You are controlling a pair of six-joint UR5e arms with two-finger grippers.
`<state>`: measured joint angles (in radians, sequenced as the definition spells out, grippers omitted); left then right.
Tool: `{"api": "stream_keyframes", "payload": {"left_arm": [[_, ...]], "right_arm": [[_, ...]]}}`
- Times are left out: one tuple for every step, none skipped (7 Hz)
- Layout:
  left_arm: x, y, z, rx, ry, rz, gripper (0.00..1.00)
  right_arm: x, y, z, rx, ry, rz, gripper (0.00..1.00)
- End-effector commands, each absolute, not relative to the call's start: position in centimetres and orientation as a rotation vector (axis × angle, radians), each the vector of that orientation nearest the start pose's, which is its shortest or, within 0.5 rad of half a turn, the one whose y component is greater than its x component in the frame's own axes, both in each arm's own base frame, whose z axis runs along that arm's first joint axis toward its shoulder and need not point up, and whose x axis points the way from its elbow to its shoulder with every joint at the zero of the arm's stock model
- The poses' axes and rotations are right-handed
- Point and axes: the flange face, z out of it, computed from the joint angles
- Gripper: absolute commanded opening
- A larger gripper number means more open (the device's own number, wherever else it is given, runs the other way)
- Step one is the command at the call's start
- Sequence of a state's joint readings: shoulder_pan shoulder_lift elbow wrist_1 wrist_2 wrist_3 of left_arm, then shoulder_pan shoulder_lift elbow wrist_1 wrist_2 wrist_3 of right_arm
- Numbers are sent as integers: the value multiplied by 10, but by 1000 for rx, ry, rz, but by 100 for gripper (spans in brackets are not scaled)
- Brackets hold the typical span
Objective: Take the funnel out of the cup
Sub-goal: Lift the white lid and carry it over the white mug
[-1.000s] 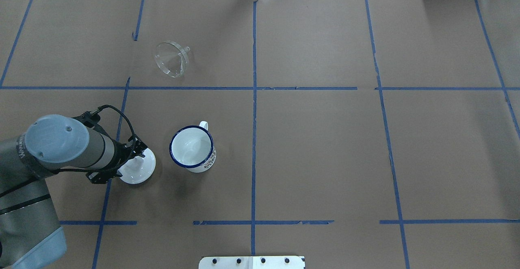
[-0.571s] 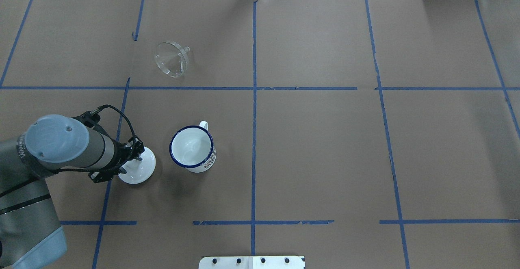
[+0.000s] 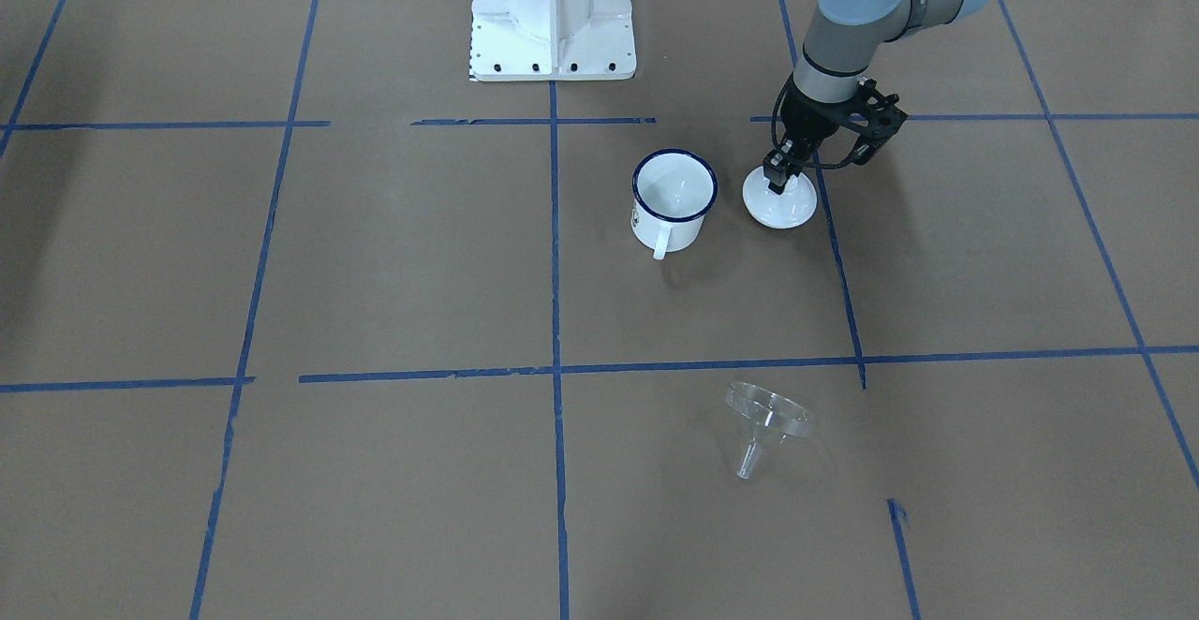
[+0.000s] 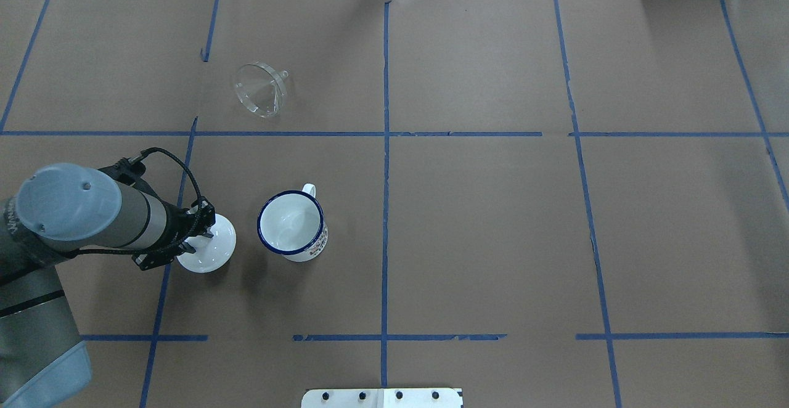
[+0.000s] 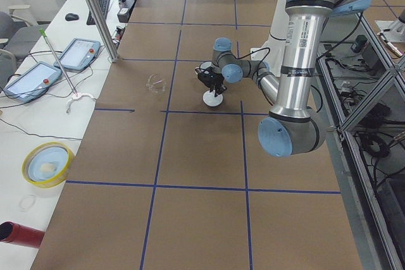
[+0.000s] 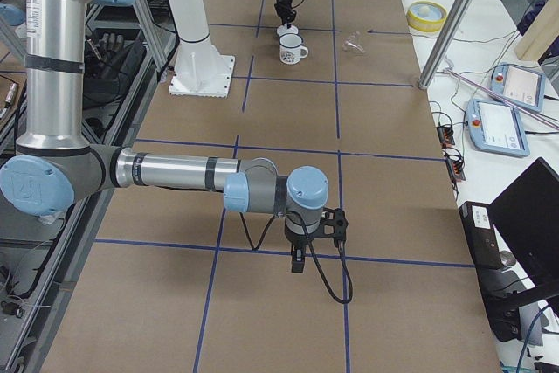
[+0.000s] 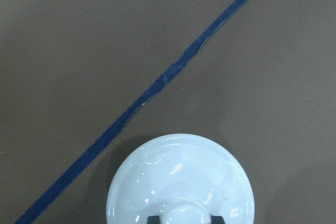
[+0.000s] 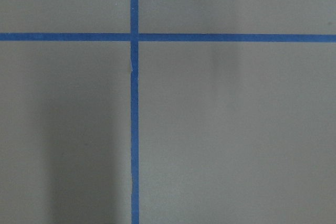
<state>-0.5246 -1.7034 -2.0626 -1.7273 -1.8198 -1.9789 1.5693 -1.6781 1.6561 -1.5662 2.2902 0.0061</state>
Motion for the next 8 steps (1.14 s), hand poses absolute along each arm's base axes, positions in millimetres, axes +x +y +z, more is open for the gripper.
{"api": "stream_keyframes", "payload": {"left_arm": [[347,-334,301,-195,790,-803,0],[349,-330,275,-212,773,-805,0],[359,-332,246,-228,757,-819,0],[374,-334,220,-257,759,-808,0],[394,-343,203,-262,754,-805,0],[410,-352,195,-263,750,-805,0],[420,-354,192,-265,745,-802,0],[435,-363,190,-262,729,-799,0]], "right_arm": [[67,-445,670,-19,-719,10,100],[67,-445,670,-19,-719,10,100],[67,-445,670,-19,-719,10,100],[67,-445,670,-19,-719,10,100],[67,-445,670,-19,-719,10,100],[67,-445,670,-19,-719,10,100],[67,-445,670,-19,-719,10,100],[67,-445,670,-19,-719,10,100]]}}
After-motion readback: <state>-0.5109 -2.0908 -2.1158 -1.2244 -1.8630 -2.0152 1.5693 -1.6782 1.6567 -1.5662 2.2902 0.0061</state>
